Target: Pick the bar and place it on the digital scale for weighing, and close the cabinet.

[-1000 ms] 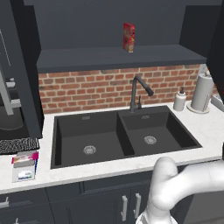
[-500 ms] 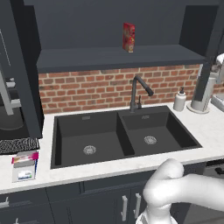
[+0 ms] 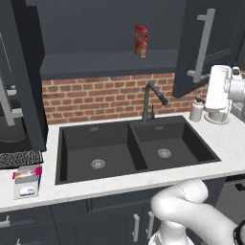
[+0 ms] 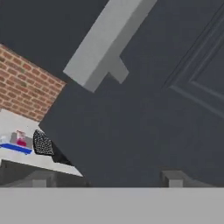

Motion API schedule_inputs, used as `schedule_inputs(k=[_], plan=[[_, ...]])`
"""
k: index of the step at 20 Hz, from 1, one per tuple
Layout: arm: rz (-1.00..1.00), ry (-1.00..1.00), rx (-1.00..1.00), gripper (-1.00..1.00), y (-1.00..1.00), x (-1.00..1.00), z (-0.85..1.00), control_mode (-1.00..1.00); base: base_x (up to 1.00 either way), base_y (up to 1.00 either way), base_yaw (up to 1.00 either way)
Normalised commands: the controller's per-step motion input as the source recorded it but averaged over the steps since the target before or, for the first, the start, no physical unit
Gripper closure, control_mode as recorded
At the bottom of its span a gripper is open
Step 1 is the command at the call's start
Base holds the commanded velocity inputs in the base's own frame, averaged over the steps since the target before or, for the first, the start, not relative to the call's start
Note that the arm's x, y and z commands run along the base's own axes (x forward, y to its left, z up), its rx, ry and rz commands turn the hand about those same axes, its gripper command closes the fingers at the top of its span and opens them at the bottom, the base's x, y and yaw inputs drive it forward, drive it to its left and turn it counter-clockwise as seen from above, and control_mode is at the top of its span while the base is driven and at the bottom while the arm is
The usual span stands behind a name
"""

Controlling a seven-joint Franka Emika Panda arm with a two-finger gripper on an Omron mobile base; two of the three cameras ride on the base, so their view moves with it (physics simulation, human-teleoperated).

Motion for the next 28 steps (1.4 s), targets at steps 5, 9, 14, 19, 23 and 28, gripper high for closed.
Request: schedule_inputs(k=[5, 9, 14, 19, 23, 28], plan=[[-0.28, -0.15, 0.01, -1.00, 0.78, 1.00, 0.50, -1.00, 0.00, 0.00, 0.00], [-0.24, 0.04, 0.00, -1.00, 0.25, 1.00, 0.31, -1.00, 0.00, 0.00, 0.00], [-0.13, 0.20, 0.00, -1.00, 0.00, 0.78, 0.54, -1.00, 0.00, 0.00, 0.00], [-0.03, 0.22, 0.00, -1.00, -0.07, 0.73, 0.52, -1.00, 0.00, 0.00, 0.00], [0.00, 0.12, 0.00, -1.00, -0.18, 0.51, 0.26, -1.00, 0.00, 0.00, 0.00], [0.00, -0.07, 0.00, -1.00, -0.09, -0.10, -0.01, -1.00, 0.00, 0.00, 0.00]])
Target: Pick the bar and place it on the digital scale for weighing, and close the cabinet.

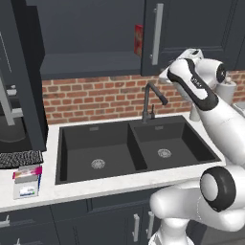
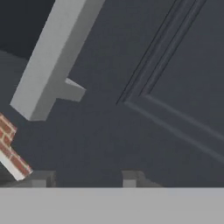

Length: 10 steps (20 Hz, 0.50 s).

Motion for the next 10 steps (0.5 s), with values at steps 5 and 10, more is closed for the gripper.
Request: schedule_inputs(k=[5, 10], plan=[[-0.07, -0.27, 0.09, -1.00, -0.31, -1.00, 0.07, -1.00, 0.00, 0.00, 0.00], [-0.06, -0.12, 0.08, -1.00, -0.53, -1.00, 0.31, -1.00, 0.00, 0.00, 0.00]])
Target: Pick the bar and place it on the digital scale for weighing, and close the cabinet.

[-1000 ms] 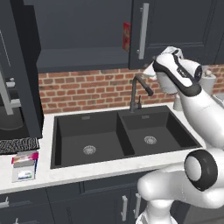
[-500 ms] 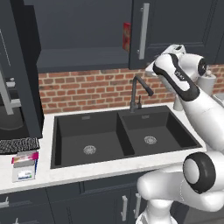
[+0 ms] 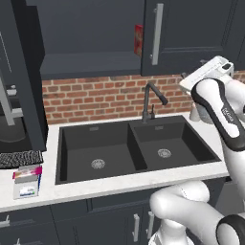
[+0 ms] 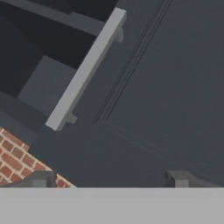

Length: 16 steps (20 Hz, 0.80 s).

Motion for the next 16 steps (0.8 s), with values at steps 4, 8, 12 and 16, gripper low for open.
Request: schedule_inputs(k=[4, 8, 12, 16], plan=[[-0.08, -0.01, 0.00, -1.00, -0.15, -1.00, 0.15, -1.00, 0.00, 0.00, 0.00], [-0.13, 0.00, 0.00, -1.00, 0.00, -1.00, 0.20, -1.00, 0.00, 0.00, 0.00], [-0.15, 0.05, 0.00, -1.00, 0.00, -1.00, 0.35, -1.00, 0.00, 0.00, 0.00], [-0.13, 0.10, 0.00, -1.00, 0.00, -1.00, 0.17, -1.00, 0.00, 0.00, 0.00]])
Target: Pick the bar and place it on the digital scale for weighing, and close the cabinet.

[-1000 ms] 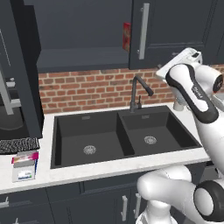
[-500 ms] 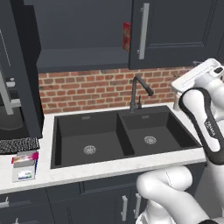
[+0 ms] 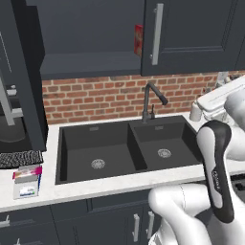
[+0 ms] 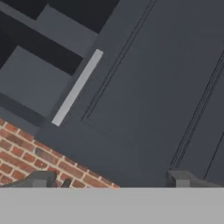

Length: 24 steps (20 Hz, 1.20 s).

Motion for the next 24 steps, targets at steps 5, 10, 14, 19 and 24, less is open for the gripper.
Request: schedule_inputs(k=[5, 10, 14, 19, 24], plan=[[-0.04, -0.01, 0.04, -1.00, 0.23, -1.00, -0.01, -1.00, 0.00, 0.00, 0.00], [0.00, -0.03, 0.15, -1.00, 0.51, -1.00, 0.00, -1.00, 0.00, 0.00, 0.00], [0.00, -0.01, 0.14, -1.00, 0.61, -0.91, 0.00, -1.00, 0.00, 0.00, 0.00], [0.00, 0.00, 0.14, -1.00, 0.46, -0.83, 0.00, -1.00, 0.00, 0.00, 0.00], [0.00, 0.00, 0.15, -1.00, 0.42, -0.94, 0.00, -1.00, 0.00, 0.00, 0.00]])
